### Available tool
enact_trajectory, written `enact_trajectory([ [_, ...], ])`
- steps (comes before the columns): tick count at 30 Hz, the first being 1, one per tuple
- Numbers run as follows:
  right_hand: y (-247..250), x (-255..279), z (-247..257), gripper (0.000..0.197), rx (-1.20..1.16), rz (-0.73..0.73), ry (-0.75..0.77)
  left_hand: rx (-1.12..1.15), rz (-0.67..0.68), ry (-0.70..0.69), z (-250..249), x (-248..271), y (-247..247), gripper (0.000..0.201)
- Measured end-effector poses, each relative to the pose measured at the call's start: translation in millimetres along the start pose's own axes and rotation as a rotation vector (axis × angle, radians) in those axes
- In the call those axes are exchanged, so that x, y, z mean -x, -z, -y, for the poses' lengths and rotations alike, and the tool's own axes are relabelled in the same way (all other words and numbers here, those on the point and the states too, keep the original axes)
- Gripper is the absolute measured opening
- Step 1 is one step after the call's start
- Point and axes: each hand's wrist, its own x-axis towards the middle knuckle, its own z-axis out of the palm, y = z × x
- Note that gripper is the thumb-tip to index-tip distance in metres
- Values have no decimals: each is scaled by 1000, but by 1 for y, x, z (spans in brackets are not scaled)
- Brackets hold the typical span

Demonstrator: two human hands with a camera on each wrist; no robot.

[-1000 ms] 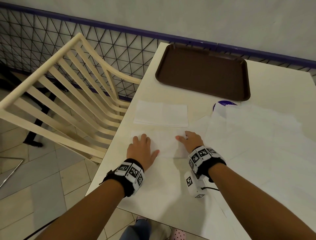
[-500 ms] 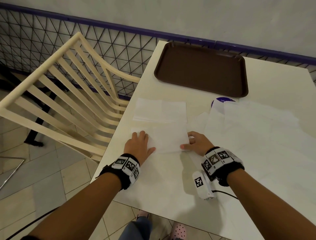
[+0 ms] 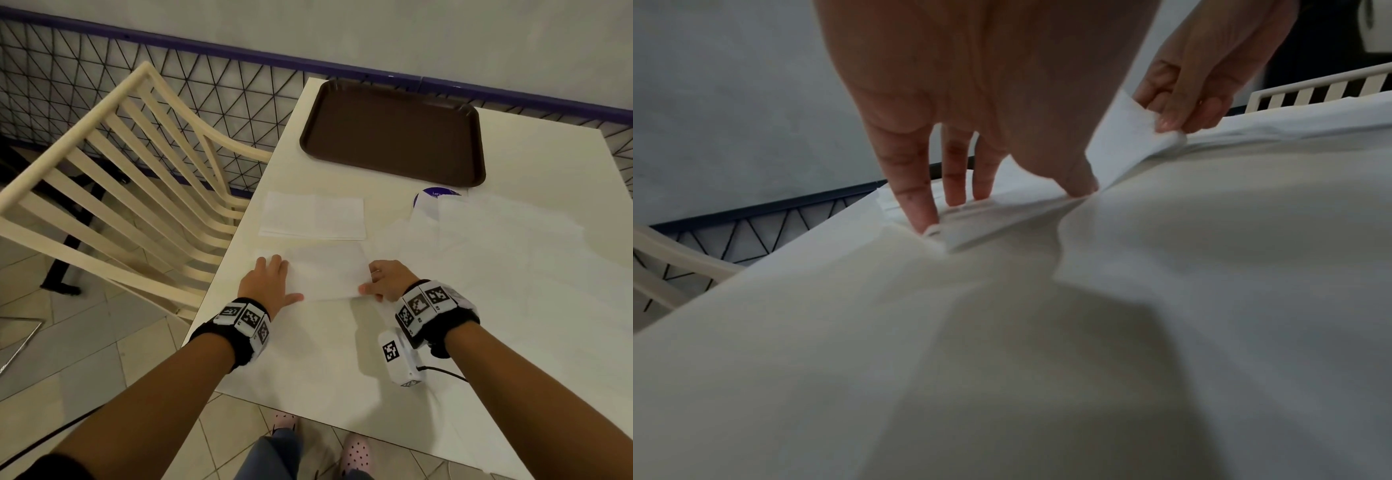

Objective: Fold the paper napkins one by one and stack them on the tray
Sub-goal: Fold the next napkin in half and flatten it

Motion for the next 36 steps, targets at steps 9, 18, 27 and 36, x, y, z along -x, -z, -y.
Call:
enact_trajectory([
  [9, -33, 28, 10, 64, 395, -416, 159, -163, 126, -125, -6, 1, 5, 62],
  [18, -95, 37, 14, 54, 913, -14, 413, -358, 228, -221, -8, -6, 22, 63],
  [27, -84, 41, -4, 51, 839, 5, 336, -190, 280, -140, -7, -12, 23, 67],
  [36, -64, 39, -6, 51, 847, 40, 296, -58, 28, -208, -50, 41, -1, 51],
])
